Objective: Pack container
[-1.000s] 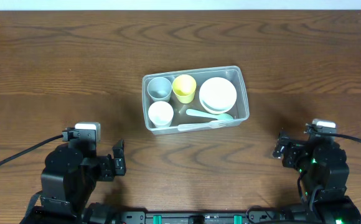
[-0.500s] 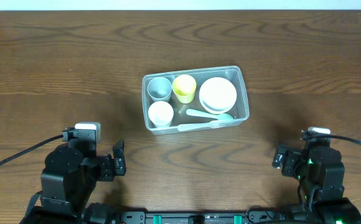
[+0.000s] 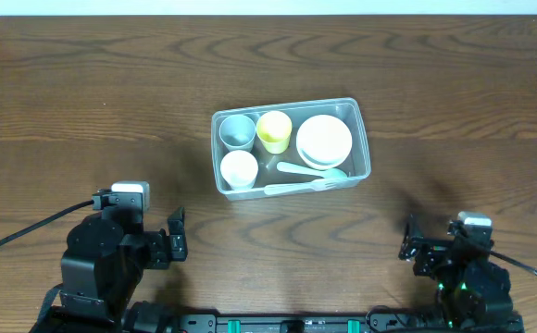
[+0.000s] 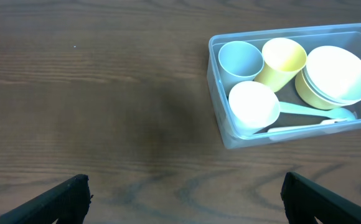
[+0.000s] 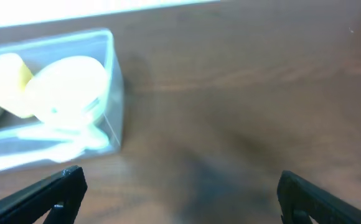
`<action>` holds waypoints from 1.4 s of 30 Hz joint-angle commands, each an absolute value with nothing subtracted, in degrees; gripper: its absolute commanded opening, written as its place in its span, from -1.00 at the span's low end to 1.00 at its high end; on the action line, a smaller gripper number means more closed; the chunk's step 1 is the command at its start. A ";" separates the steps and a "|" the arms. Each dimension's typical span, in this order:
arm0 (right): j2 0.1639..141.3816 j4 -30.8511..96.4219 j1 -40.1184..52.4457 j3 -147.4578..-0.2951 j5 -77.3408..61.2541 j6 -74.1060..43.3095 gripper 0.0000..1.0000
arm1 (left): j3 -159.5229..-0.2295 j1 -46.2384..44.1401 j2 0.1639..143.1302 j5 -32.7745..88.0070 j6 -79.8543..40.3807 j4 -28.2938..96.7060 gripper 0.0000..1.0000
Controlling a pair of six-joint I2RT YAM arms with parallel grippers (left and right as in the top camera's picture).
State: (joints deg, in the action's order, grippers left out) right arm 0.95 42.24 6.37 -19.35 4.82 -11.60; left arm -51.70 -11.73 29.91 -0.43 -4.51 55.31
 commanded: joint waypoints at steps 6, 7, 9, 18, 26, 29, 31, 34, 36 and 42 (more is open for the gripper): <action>0.27 16.40 7.90 -6.79 1.93 -11.46 0.99 | -51.27 -11.55 29.91 -0.91 -5.04 55.20 0.96; 0.27 11.94 7.90 -4.86 2.11 -11.07 0.99 | -51.27 -11.55 29.91 -0.91 -5.04 55.20 0.96; 0.27 1.63 7.88 -0.36 2.11 -9.45 0.99 | -51.27 -11.55 29.91 -0.91 -5.02 55.20 0.96; 0.27 4.05 7.90 -0.32 2.55 -2.55 0.98 | -51.27 -11.55 29.91 -0.91 -5.04 55.20 0.96; 0.34 4.03 7.90 -0.32 2.55 -2.52 0.98 | -51.27 -11.55 29.91 -0.91 -5.04 55.20 0.96; 0.34 4.03 7.90 -0.32 2.55 -2.52 0.98 | -51.27 -11.55 29.91 -0.91 -5.04 55.20 0.96; 0.34 4.05 7.90 -0.32 2.55 -2.52 0.98 | -51.27 -11.55 29.91 -0.91 -5.02 55.20 0.96; 0.34 4.03 7.90 -0.32 2.55 -2.52 0.99 | -51.27 -11.55 29.91 -0.91 -5.04 55.20 0.96; 0.34 4.03 7.90 -0.32 2.55 -2.52 0.99 | -51.27 -11.55 29.91 -0.91 -5.04 55.20 0.96; 0.34 4.05 7.90 -0.32 2.55 -2.52 0.99 | -51.27 -11.55 29.91 -0.91 -5.04 55.20 0.96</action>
